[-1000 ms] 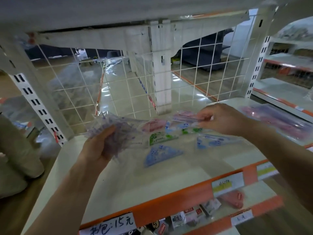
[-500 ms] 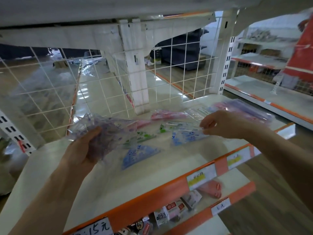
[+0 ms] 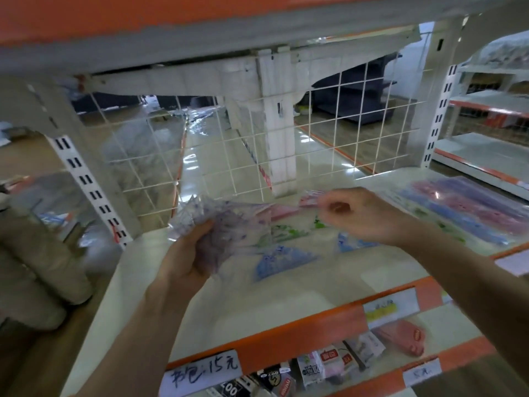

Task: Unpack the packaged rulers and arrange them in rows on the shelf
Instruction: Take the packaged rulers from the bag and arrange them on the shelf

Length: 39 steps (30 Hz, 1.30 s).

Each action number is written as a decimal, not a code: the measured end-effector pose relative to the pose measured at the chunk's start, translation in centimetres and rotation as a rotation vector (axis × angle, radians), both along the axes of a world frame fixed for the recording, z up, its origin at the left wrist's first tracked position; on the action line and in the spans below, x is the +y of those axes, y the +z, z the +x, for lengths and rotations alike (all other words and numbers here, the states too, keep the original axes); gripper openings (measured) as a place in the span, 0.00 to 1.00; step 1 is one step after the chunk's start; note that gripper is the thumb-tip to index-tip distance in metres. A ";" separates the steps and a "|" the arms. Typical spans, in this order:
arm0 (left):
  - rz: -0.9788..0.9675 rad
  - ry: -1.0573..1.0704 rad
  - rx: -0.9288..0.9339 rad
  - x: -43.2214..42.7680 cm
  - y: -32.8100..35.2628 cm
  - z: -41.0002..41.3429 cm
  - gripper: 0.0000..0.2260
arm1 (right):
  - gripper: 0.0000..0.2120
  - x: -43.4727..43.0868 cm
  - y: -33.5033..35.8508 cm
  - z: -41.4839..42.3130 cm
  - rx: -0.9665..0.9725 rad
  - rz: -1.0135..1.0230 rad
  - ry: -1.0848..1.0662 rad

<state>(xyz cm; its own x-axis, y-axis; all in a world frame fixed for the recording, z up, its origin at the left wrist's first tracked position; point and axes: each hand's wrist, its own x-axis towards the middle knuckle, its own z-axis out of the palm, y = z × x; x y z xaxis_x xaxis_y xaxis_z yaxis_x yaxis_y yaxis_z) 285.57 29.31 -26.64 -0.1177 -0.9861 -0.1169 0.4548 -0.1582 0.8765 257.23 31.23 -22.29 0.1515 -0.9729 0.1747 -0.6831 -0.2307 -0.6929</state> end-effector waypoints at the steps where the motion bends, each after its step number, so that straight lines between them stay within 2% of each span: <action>1: -0.020 0.002 -0.008 0.4 0.1 0.3 0.15 | 0.07 -0.3 0.0 1.9 -0.121 0.051 0.014; 5: -0.092 0.027 0.015 2.5 1.1 2.3 0.18 | 0.09 -2.2 -0.6 8.8 -0.621 0.400 0.057; 7: -0.090 0.045 -0.008 3.3 1.2 3.5 0.13 | 0.09 -2.8 -0.8 11.4 -0.711 0.476 0.056; 10: -0.001 0.107 -0.068 4.1 1.3 5.5 0.11 | 0.04 -3.2 -1.1 14.3 -0.680 0.421 0.110; 13: 0.047 0.156 -0.058 4.6 1.1 6.8 0.13 | 0.04 -3.4 -1.2 15.8 -0.673 0.341 0.131; 16: 0.072 0.226 -0.058 5.0 0.5 7.8 0.10 | 0.06 -4.0 -1.3 16.5 -0.615 0.269 0.130; 20: 0.112 0.250 -0.046 5.1 -0.5 8.4 0.08 | 0.07 -4.4 -1.4 16.9 -0.478 0.343 0.229; 24: 0.144 0.265 0.008 5.0 -0.7 8.7 0.16 | 0.05 -4.5 -1.7 18.5 -0.609 0.363 0.226; 26: 0.158 0.259 0.039 5.0 -0.8 8.8 0.15 | 0.04 -4.4 -1.4 19.2 -0.650 0.391 0.232; 28: 0.149 0.288 0.081 5.0 -0.9 9.0 0.14 | 0.07 -4.2 -0.9 19.4 -0.571 0.412 0.233; 30: 0.120 0.338 0.113 4.8 -1.0 9.3 0.18 | 0.12 -3.8 -0.6 19.0 -0.480 0.502 0.268; 33: 0.105 0.412 0.198 4.4 -1.1 9.9 0.22 | 0.09 -2.8 -1.0 18.8 -0.347 0.583 0.384; 35: 0.095 0.394 0.238 4.2 -1.5 10.1 0.16 | 0.05 -2.7 -1.4 19.2 -0.386 0.514 0.374; 37: 0.089 0.366 0.258 4.3 -1.6 10.0 0.08 | 0.03 -3.1 -1.2 19.6 -0.527 0.444 0.309; 39: 0.092 0.358 0.261 4.2 -1.7 10.0 0.07 | 0.04 -3.3 -0.8 19.8 -0.585 0.453 0.317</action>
<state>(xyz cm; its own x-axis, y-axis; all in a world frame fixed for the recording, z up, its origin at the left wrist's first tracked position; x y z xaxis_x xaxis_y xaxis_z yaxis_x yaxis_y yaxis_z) 295.59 33.48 -28.29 0.1922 -0.9569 -0.2178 0.6987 -0.0224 0.7151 277.04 27.91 -23.13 0.4383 -0.8943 -0.0902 -0.1298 0.0363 -0.9909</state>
